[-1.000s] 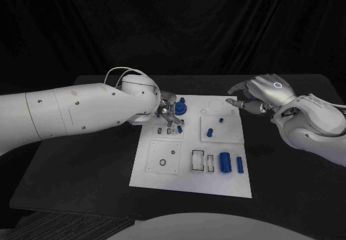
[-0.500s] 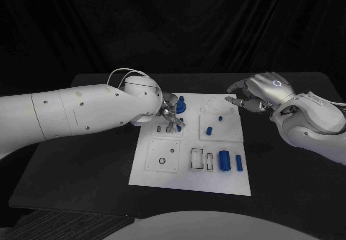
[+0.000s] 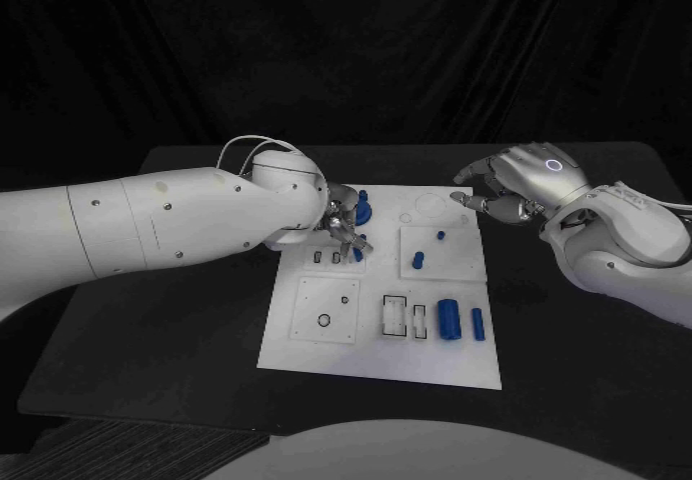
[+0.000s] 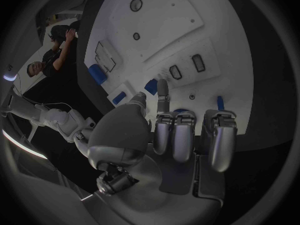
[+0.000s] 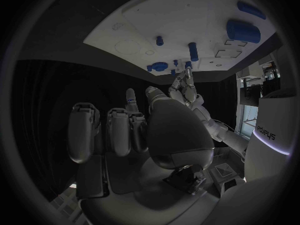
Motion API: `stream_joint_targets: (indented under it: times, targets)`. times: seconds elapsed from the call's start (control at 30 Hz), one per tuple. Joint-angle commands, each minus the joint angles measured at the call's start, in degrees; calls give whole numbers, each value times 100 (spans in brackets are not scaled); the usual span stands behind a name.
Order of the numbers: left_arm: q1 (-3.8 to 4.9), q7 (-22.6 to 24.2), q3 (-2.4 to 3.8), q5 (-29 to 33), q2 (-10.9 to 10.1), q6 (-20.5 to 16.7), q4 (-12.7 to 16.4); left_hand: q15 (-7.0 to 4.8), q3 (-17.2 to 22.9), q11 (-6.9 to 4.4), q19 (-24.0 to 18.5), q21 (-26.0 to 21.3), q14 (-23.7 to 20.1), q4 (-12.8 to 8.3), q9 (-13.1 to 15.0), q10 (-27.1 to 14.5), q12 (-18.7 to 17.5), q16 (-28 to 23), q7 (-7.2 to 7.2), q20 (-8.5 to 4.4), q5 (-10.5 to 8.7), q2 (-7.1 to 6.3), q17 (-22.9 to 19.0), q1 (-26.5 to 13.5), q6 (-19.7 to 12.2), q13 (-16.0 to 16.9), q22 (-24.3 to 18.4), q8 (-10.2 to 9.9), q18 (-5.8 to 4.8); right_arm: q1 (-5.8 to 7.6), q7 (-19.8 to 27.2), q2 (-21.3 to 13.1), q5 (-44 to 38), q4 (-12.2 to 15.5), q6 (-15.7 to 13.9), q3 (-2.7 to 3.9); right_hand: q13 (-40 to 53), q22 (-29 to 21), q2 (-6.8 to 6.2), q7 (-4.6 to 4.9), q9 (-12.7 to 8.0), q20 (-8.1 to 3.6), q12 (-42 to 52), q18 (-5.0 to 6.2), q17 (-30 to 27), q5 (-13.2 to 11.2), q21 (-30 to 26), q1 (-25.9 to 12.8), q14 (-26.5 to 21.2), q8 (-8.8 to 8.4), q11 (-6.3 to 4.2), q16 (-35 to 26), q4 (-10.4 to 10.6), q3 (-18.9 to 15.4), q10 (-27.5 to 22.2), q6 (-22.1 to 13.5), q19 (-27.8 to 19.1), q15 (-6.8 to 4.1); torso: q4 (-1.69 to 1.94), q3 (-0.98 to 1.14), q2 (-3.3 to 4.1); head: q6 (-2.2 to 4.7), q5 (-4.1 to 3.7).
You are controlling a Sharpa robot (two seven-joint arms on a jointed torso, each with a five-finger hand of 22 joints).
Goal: Assemble the parts on the task board
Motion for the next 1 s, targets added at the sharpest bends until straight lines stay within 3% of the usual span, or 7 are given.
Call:
stream_joint_targets:
  times: [0.03,1.0]
  targets:
    - [-10,110,4,-13,27,-4,-11,-21,24,-29,512,-31,595,-30,12,596,20,15,-1,-35,31,46,1510,40,-29,1509,1428,-43,-6,-17,-134,5,-42,-3,27,4,1343,1204,17,1,-8,-7,-36,51,420,18,-19,62,412,-31,2,12,-12,32,511,39,224,-1,0,1,-2,-8,-4]
    - [-21,112,4,-13,148,189,-126,-15,67,-20,483,-55,595,-70,59,596,20,15,10,-30,51,56,1510,118,-73,1509,1402,-100,3,-38,-165,42,-42,-9,35,4,1326,1198,23,6,-14,-7,-51,55,400,24,-40,71,408,-37,5,0,-9,43,501,38,216,0,7,2,0,-47,-16]
